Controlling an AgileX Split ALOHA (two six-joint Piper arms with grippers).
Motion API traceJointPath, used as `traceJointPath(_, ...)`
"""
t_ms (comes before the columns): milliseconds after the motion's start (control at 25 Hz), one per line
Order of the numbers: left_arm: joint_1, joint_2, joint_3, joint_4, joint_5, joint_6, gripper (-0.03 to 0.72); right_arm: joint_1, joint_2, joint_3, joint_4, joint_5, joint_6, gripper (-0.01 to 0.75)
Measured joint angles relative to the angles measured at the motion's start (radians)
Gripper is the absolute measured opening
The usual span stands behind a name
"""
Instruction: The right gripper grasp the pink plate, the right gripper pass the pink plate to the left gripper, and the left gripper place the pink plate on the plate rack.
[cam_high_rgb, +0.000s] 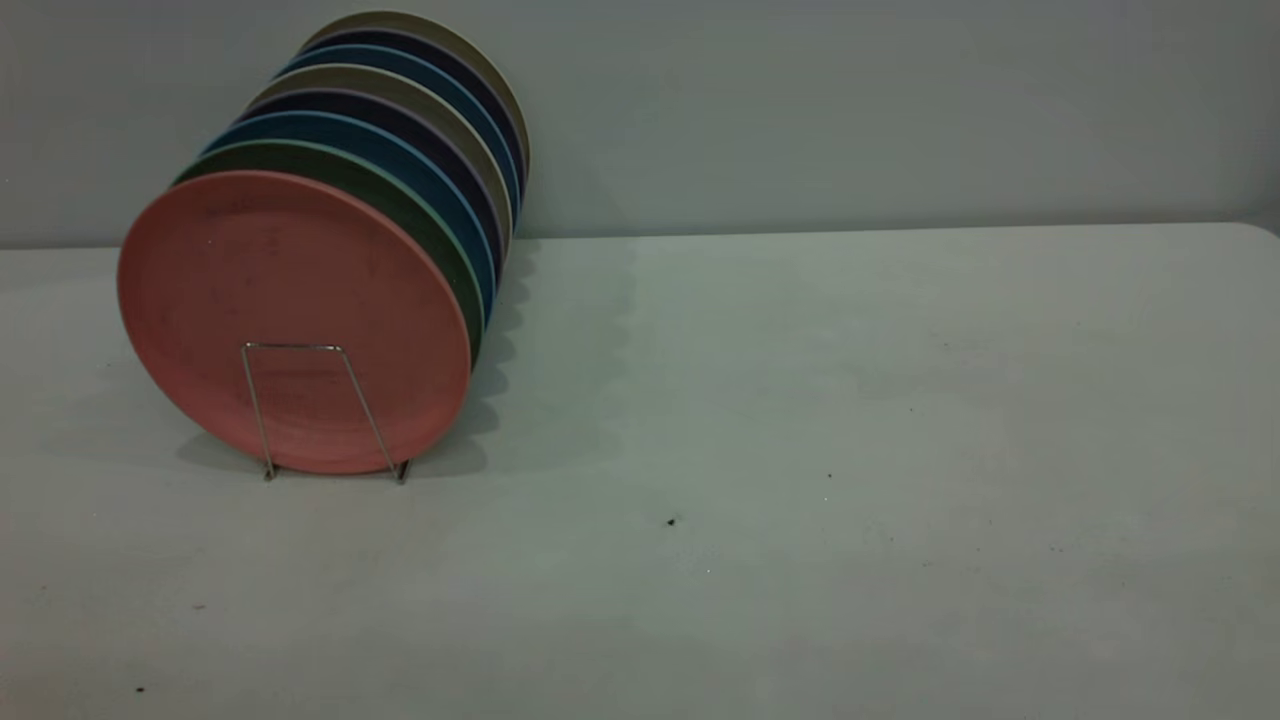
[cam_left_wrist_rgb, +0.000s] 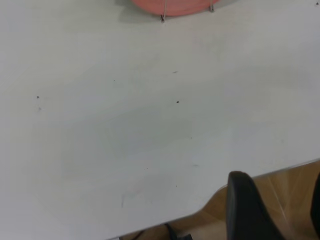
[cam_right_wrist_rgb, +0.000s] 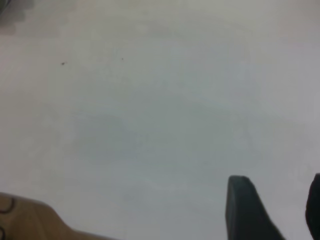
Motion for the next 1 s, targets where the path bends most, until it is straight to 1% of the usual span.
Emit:
traceJointPath(240, 0.031, -0.094, 0.0, 0.0, 0.002, 0.0, 0.351, 0.0, 0.0, 0.0, -0.001, 0.0, 0.0, 0.312)
traceJointPath(1000, 0.031, -0.115, 0.0, -0.003, 0.01, 0.0, 0.351, 0.0, 0.0, 0.0, -0.001, 0.0, 0.0, 0.312)
